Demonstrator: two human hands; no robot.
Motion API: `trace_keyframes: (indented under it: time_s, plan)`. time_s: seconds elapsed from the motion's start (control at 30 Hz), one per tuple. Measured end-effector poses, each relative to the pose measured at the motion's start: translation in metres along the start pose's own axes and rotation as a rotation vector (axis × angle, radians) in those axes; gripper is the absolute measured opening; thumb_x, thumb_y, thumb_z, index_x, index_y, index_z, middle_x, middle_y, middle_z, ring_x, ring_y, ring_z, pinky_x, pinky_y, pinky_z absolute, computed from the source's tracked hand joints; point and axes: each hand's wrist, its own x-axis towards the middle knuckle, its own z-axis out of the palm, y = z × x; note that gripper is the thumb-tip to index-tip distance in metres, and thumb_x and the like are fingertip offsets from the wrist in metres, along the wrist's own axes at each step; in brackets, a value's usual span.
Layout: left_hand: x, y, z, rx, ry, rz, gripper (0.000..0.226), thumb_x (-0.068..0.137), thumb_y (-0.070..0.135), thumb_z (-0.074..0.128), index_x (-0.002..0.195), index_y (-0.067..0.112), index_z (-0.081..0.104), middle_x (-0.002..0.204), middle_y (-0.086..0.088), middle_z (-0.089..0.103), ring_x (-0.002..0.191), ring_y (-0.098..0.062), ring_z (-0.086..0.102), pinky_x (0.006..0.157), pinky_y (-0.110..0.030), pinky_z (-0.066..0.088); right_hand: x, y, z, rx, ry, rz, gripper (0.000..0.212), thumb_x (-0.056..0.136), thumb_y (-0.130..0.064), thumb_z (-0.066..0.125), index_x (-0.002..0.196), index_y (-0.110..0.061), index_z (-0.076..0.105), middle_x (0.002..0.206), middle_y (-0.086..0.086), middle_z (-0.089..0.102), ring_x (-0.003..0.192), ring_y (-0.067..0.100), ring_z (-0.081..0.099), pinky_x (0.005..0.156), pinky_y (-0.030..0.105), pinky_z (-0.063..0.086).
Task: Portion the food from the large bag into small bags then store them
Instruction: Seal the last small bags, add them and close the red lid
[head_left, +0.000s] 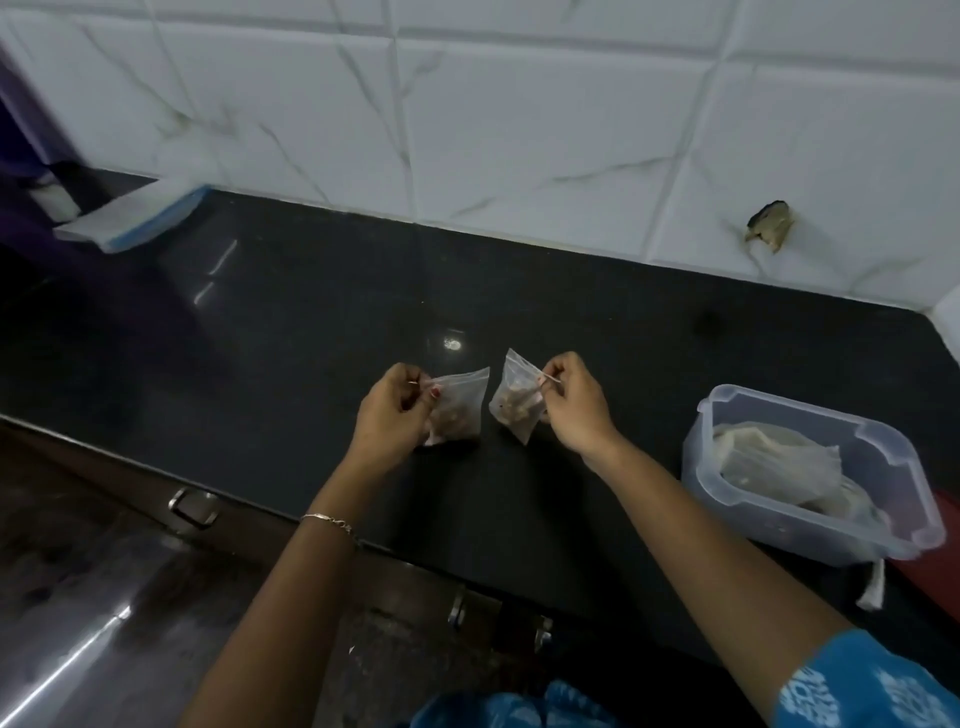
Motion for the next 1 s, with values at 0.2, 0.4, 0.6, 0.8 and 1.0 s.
trace_keyframes:
  time_s: [0.2,0.4,0.6,0.8,1.0]
  plan:
    - [0.004,0.055,0.021,-0.253,-0.087,0.014,0.007,0.096,0.010,0.055,0.096,0.017,0.054,0.088,0.000,0.069,0.082,-0.009,0.070,0.070,-0.026,0.058,-0.008,-0.008,-0.079,0.050,0.120,-0.114,0.011,0.098,-0.015,0.051,0.102,-0.024,0.049,0.105,0.003,0.060,0.098,0.020,0.063,0.080,0.047,0.058]
    - [-0.001,0.111,0.082,-0.409,-0.346,0.040,0.009,0.096,0.009,0.056,0.103,0.010,0.051,0.091,-0.008,0.069,0.086,-0.021,0.071,0.071,-0.032,0.060,-0.040,-0.003,-0.175,0.075,0.225,-0.105,0.015,0.099,-0.013,0.051,0.093,-0.027,0.049,0.104,0.005,0.059,0.092,0.015,0.064,0.069,0.028,0.058]
    - [-0.017,0.146,0.154,-0.382,-0.548,0.117,0.005,0.096,0.010,0.056,0.099,0.013,0.053,0.094,-0.010,0.067,0.084,-0.017,0.071,0.068,-0.028,0.059,-0.083,0.031,-0.243,0.012,0.175,0.000,0.013,0.098,-0.010,0.052,0.090,-0.021,0.050,0.087,0.002,0.059,0.081,0.014,0.063,0.069,0.034,0.059]
    - [-0.027,0.155,0.203,-0.151,-0.676,0.199,0.010,0.098,0.010,0.053,0.106,0.004,0.050,0.102,-0.019,0.066,0.088,-0.027,0.070,0.070,-0.032,0.061,-0.109,0.062,-0.261,-0.032,0.100,0.127,0.012,0.098,-0.013,0.052,0.090,-0.022,0.049,0.099,0.010,0.059,0.083,0.020,0.065,0.073,0.037,0.059]
    - [-0.027,0.158,0.232,0.129,-0.746,0.322,0.006,0.098,0.013,0.050,0.103,0.010,0.048,0.101,-0.018,0.062,0.089,-0.031,0.067,0.072,-0.041,0.060,-0.110,0.076,-0.258,-0.101,0.110,0.197,0.013,0.098,-0.008,0.052,0.091,-0.019,0.050,0.097,0.009,0.058,0.085,0.021,0.065,0.076,0.041,0.060]
